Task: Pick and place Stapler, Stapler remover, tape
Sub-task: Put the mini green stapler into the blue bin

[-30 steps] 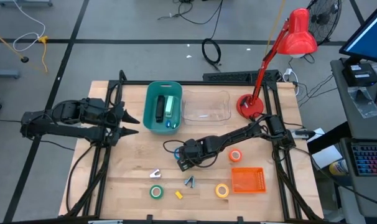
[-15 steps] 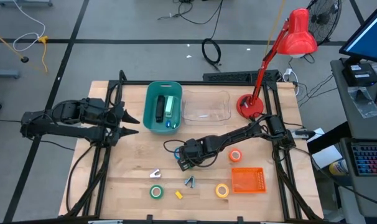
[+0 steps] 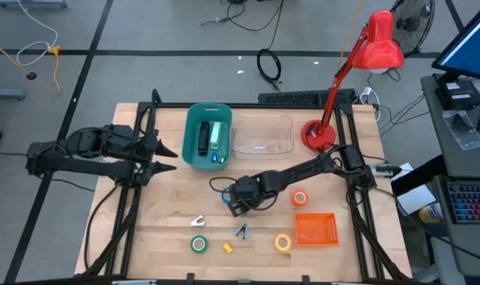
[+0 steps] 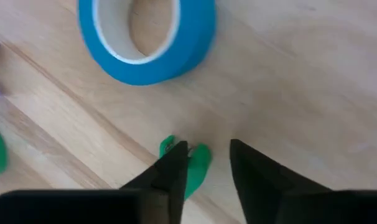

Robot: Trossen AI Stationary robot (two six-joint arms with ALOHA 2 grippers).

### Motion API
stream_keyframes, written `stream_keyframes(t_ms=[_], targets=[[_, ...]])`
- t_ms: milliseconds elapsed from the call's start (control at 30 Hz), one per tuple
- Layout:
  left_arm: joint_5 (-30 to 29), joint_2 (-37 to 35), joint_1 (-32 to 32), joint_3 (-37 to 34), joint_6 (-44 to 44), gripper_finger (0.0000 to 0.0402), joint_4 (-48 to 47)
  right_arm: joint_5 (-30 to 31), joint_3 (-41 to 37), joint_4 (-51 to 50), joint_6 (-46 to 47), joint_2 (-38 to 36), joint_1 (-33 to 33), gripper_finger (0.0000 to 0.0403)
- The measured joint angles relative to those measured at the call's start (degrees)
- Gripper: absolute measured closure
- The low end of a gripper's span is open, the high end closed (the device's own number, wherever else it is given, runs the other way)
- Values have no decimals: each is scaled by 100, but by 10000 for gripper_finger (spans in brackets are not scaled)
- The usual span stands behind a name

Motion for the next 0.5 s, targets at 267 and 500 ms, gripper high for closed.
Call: stream_keyframes(t_ms=[267,500], targets=[[0,1,-2,0,-2,188,-7,50,-35,-63,-237,-360,-169,228],[-2,1,-1,0,22,188,-22,24,-24,-93,-50,-442,-14,211]])
